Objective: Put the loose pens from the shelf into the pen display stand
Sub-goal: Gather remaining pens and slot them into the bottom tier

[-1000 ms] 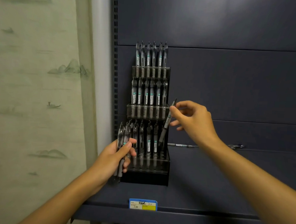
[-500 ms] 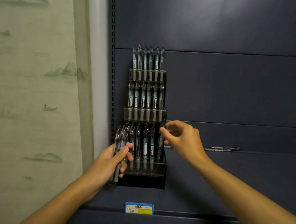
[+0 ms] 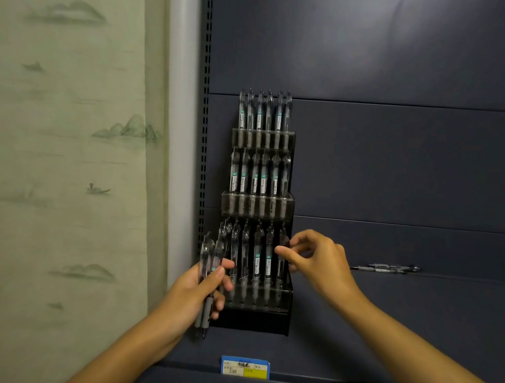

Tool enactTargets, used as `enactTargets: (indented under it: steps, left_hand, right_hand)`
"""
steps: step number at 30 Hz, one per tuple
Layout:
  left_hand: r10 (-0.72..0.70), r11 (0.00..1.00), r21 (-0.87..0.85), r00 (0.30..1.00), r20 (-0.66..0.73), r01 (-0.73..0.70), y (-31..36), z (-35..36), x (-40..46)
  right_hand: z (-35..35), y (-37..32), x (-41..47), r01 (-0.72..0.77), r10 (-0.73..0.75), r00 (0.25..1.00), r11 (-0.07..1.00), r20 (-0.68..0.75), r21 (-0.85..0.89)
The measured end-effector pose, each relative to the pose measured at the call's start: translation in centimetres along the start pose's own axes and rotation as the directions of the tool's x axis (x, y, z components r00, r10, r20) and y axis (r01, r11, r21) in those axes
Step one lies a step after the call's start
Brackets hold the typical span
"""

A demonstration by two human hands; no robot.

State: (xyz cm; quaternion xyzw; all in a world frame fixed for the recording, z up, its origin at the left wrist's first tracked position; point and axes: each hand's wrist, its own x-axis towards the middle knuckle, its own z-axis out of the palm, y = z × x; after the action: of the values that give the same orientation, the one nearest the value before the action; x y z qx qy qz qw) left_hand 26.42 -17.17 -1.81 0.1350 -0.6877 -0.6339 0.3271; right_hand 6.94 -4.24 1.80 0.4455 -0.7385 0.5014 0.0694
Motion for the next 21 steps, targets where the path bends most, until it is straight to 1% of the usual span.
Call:
enactTargets:
  steps: [3, 5, 8, 10, 14, 18, 21]
  left_hand:
    - [0.002, 1.000, 0.006, 1.000, 0.016, -0.002, 0.4, 0.1, -0.2]
    - [0.013, 1.000, 0.005, 1.000, 0.023, -0.013, 0.8, 0.3, -0.1]
    - [0.037, 0.999, 0.003, 0.999, 0.037, -0.037, 1.6, 0.9, -0.1]
    - [0.045, 0.999, 0.001, 0.998, 0.050, -0.045, 2.0, 1.2, -0.1]
    - [0.044, 0.999, -0.034, 0.996, 0.073, -0.042, 2.2, 1.2, -0.6]
    - [0.042, 0.997, -0.073, 0.996, 0.074, -0.037, 2.0, 0.7, -1.1]
    - [0.020, 0.994, -0.105, 0.997, 0.074, -0.012, 1.8, 0.4, -1.2]
  right_hand:
    - [-0.6, -0.8, 0.1, 0.014, -0.014, 0.997, 1.000, -0.073, 0.004]
    - [-0.6, -2.3, -0.1, 0.063, -0.062, 0.995, 0.998, -0.073, 0.012]
    - [0.1, -5.2, -1.0, 0.164, -0.166, 0.984, 0.986, 0.069, 0.034]
    - [0.8, -6.6, -1.4, 0.202, -0.211, 0.966, 0.977, 0.151, 0.074]
    - [1.8, -7.4, -1.7, 0.208, -0.226, 0.957, 0.971, 0.182, 0.113]
    - [2.7, -7.1, -2.1, 0.167, -0.204, 0.943, 0.974, 0.265, 0.153]
    - [3.4, -7.3, -2.3, 0.160, -0.212, 0.940, 0.965, 0.266, 0.206]
